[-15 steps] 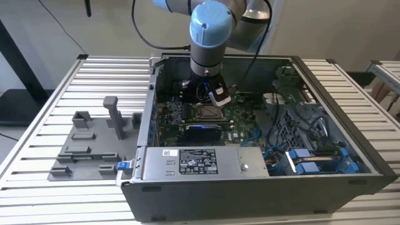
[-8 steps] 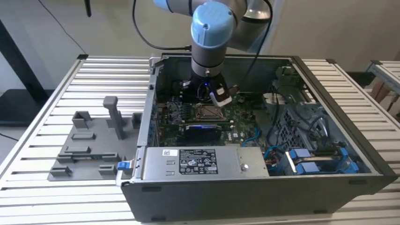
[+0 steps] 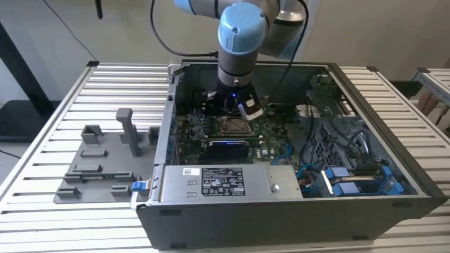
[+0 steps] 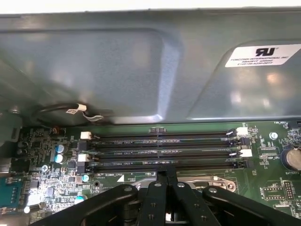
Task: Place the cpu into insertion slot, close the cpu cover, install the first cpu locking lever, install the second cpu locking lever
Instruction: 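Install the first cpu locking lever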
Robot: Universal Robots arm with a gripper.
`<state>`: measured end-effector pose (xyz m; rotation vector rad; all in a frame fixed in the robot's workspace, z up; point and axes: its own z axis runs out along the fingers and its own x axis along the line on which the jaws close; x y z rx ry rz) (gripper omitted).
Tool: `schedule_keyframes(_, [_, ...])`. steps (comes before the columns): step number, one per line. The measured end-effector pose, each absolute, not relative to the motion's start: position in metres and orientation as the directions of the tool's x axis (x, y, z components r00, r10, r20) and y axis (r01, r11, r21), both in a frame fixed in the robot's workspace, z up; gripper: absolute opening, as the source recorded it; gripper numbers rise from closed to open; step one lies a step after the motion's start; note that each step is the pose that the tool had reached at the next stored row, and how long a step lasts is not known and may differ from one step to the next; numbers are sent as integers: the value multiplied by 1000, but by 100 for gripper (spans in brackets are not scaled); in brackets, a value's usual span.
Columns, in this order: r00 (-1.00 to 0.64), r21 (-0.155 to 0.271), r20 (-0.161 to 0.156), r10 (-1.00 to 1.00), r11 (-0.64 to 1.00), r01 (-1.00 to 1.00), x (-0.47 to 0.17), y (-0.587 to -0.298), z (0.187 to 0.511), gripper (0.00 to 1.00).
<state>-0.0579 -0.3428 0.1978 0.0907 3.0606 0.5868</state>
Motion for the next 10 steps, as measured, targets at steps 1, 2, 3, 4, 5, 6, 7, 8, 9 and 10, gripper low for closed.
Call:
schedule_keyframes(1, [-998,370,-12,62,928,53,-57,-343,198,11])
schedule_keyframes(2, [-998,370,-12,61,928,53,-57,-343,198,11])
schedule_keyframes(3, [-998,369,-11,61,928,53,-56,-343,198,11])
schedule_keyframes(4, [-998,369,-11,61,928,53,-55,-343,197,11])
schedule_keyframes(5, [-998,369,-11,61,928,53,-55,-343,197,11])
schedule_keyframes(6, [-998,369,-11,61,928,53,-54,-343,197,11])
schedule_keyframes(7, [-998,368,-11,61,928,53,-54,-343,197,11])
schedule_keyframes(8, [-998,368,-11,61,928,53,-54,-343,197,11])
schedule_keyframes(9, [-998,368,-11,61,928,53,-54,-343,197,11])
schedule_keyframes(10, [-998,367,-10,61,929,53,-53,-343,197,11])
